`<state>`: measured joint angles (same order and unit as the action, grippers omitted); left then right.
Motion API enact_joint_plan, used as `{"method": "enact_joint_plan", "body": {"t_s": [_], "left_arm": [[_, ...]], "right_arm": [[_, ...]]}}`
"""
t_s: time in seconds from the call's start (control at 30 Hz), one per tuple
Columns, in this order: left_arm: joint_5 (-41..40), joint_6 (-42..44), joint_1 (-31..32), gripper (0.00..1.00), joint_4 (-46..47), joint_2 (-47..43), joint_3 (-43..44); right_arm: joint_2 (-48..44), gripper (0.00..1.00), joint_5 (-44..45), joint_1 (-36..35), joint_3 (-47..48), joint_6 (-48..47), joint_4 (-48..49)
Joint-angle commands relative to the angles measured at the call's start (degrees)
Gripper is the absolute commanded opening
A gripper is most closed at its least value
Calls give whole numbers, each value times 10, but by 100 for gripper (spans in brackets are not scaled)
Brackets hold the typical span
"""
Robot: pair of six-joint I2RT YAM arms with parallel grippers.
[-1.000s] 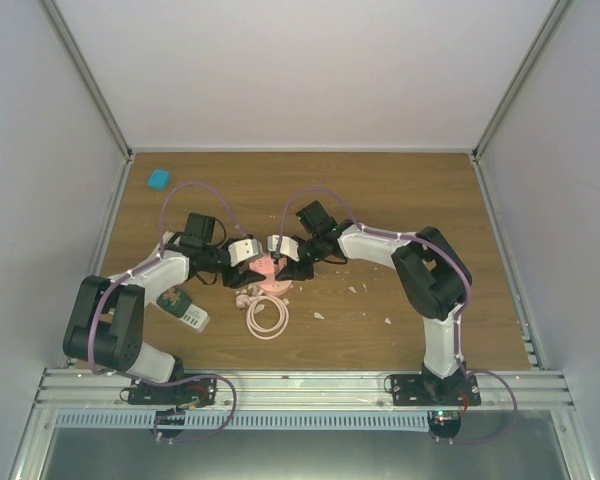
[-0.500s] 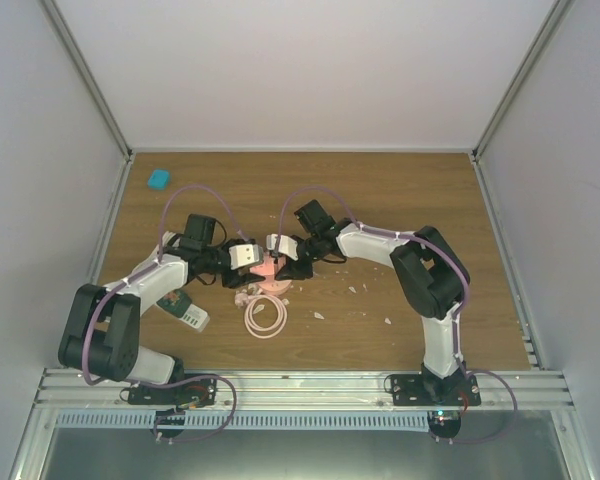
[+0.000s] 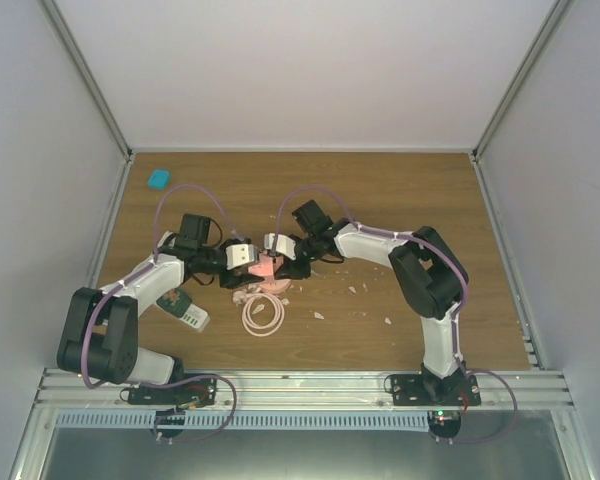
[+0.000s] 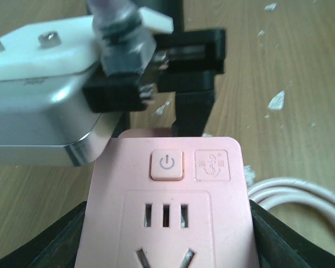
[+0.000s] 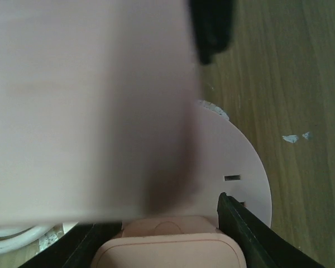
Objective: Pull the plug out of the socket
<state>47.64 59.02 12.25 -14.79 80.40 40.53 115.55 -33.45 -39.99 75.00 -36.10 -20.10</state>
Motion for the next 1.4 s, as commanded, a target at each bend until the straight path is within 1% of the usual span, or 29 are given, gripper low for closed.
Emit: {"method": "enact_joint_plan", "body": {"t_s": [0.0,0.07,0.2,0.3,0.4,0.6,0.67,0.77,0.93,1.1,1.23,1.37], "left_arm": [[134,16,-18,10,-37,-14,14],[151,17,-32,10,-46,-12,15],[150,31,-36,10,-59,-4,16],[149,35,-46,10,-64,-1,21],[149,45,-57,10,-80,5,30],[141,57,-73,10,-104,-3,31],[140,55,-76,10,-107,-5,32],[139,49,-81,11,-112,-5,38],[133,32,-91,11,-126,-3,60],[98,15,-106,13,-159,0,116],[27,20,-115,14,-190,8,188],[-70,38,-121,16,-234,45,274]], "right_arm": [[68,26,144,-1,-26,30,-7],[69,26,144,-1,-25,30,-7],[69,26,144,-1,-25,30,-8],[65,30,144,-1,-28,28,-5],[58,42,142,-1,-29,28,-5],[35,72,124,-1,-22,37,-12],[25,79,113,-2,-21,40,-14],[12,84,104,-2,-19,44,-13],[-14,90,95,-2,-18,46,-14],[-46,95,94,-2,-20,47,-11],[-66,97,96,0,-22,48,-8],[-84,98,94,4,-22,48,-7]]}}
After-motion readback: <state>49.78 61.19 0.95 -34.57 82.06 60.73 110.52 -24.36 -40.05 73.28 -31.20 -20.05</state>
